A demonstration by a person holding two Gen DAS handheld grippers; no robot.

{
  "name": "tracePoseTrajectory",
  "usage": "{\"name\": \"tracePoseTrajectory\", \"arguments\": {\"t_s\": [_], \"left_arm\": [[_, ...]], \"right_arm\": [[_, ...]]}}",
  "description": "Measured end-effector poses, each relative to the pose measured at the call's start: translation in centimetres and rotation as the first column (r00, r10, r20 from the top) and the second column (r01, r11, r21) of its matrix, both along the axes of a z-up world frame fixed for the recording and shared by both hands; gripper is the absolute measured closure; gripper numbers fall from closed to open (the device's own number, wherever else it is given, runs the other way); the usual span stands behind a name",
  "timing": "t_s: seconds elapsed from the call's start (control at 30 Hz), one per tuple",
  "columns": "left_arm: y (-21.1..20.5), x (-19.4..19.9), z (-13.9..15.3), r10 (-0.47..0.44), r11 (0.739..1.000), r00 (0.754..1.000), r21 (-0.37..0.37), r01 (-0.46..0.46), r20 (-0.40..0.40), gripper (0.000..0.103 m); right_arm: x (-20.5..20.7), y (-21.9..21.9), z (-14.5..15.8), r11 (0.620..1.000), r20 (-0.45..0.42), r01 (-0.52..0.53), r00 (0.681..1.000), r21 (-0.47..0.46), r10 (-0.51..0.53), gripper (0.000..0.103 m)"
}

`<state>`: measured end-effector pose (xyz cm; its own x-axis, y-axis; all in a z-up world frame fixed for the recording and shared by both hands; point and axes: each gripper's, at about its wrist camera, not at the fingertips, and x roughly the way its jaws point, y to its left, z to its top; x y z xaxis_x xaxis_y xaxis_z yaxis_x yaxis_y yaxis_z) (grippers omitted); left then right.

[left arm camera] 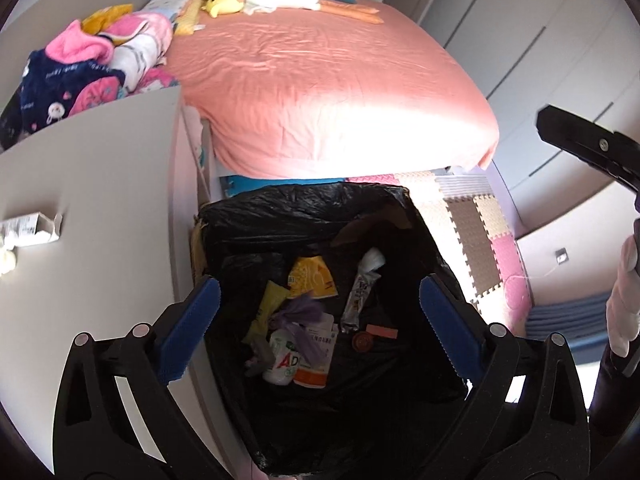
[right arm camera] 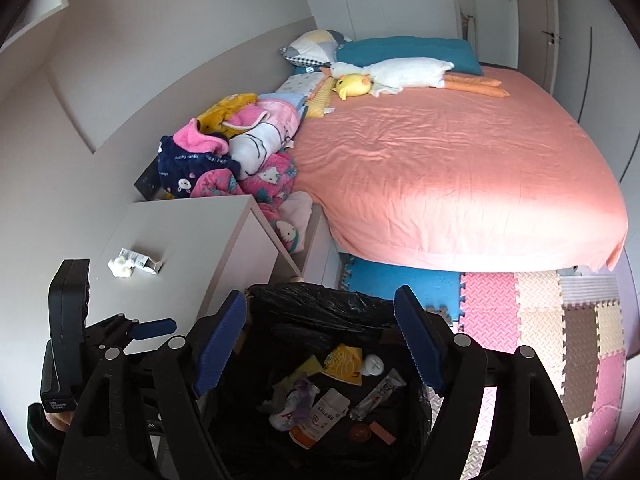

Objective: Collect trash

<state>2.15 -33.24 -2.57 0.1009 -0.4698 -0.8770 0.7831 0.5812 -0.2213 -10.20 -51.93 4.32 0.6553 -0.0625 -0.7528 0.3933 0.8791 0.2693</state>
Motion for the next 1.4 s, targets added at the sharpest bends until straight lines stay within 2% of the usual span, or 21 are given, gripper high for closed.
{"name": "tracePoseTrajectory", "arguments": {"t_s": [0.37, 0.77, 1.03, 1.4], "left_arm": [[1.5, 0.0, 0.0, 0.04, 0.999, 0.999, 0.001, -0.04, -0.006, 0.007], [4.8, 1.5, -0.6, 0.138, 0.99, 0.99, 0.018, -0.138, -0.014, 0.007], [8.3, 3.2, -0.9, 0.24, 0.971, 0.97, 0.017, -0.24, -0.029, 0.007], [13.2, 5.9, -1.4, 0.37, 0.929, 0.928, 0.022, -0.369, -0.047, 0.007]], "right_arm": [[1.0, 0.7, -1.1, 1.0, -0.028, -0.029, 0.999, 0.011, 0.029, 0.026], [3.9, 3.9, -2.1, 0.991, -0.058, -0.133, 0.989, 0.017, 0.134, 0.026], [6.4, 6.7, -2.5, 0.977, -0.071, -0.211, 0.975, 0.018, 0.212, 0.026], [10.3, 10.7, -3.1, 0.951, -0.087, -0.309, 0.947, 0.011, 0.309, 0.026]]}}
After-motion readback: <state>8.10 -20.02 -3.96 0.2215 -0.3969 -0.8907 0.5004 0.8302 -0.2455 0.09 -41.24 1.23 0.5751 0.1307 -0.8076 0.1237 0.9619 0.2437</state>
